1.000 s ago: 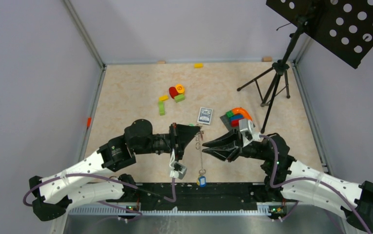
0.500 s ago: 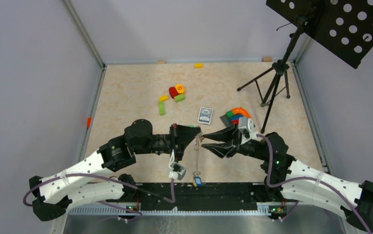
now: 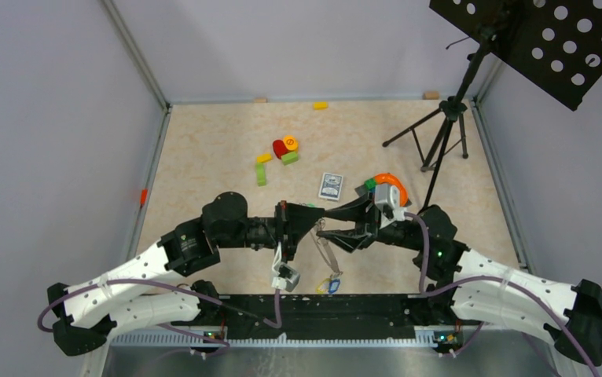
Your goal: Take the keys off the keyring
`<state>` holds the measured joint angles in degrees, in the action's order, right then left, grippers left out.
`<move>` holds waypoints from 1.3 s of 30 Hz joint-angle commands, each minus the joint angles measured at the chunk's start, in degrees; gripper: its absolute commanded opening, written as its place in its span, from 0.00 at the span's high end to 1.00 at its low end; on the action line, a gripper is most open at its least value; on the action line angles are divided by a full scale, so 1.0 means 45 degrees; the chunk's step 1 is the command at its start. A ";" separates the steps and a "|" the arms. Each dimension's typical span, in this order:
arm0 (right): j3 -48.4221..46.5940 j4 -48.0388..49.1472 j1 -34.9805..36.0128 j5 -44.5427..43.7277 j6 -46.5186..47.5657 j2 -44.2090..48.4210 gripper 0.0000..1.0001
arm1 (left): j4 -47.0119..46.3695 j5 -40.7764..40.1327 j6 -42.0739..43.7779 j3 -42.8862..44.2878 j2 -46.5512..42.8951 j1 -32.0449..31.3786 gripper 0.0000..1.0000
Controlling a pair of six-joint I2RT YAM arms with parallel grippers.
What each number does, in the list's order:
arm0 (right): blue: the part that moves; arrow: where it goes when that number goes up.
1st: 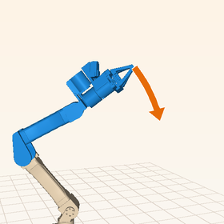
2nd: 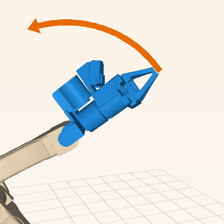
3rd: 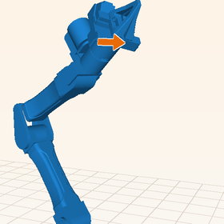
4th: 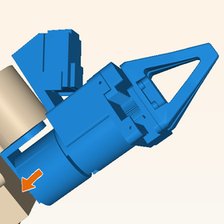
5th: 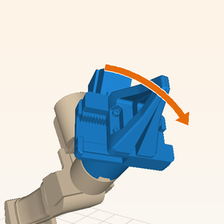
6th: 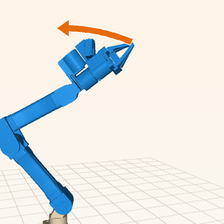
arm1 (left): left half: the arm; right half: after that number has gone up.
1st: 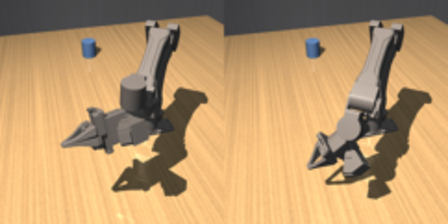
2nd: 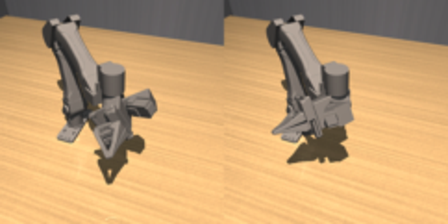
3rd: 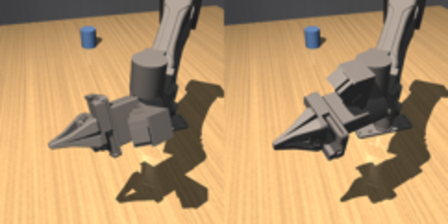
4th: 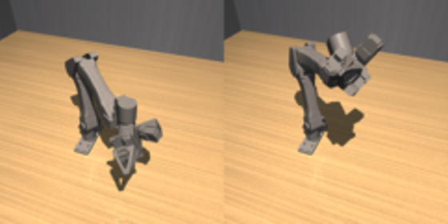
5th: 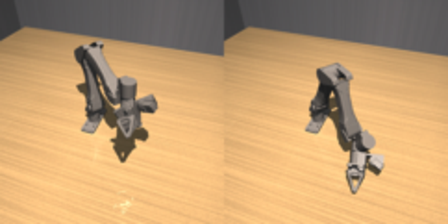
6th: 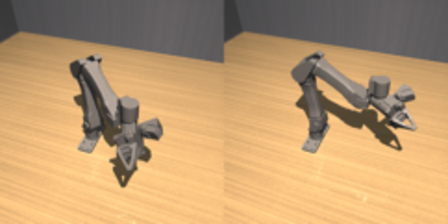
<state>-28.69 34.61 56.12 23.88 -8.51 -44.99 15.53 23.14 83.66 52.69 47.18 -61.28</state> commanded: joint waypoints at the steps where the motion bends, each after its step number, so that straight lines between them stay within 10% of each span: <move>1: -0.0668 0.0685 0.0029 0.0743 0.0124 -0.0210 0.55 | -0.0522 0.0327 -0.0199 0.0422 -0.0095 0.0023 1.00; 17: -0.0403 0.0293 0.0029 0.0677 -0.0173 0.0309 1.00 | -0.0424 0.0073 -0.0173 0.0421 -0.0233 0.0018 1.00; 39: 0.0837 0.3878 0.0029 -0.0987 -0.2248 0.0852 1.00 | -0.0854 -0.0245 -0.0577 -0.0253 -0.0680 0.0013 1.00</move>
<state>-25.39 41.93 56.12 21.76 -15.62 -41.95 15.86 22.20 82.72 52.60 45.47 -61.21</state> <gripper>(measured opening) 0.007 0.022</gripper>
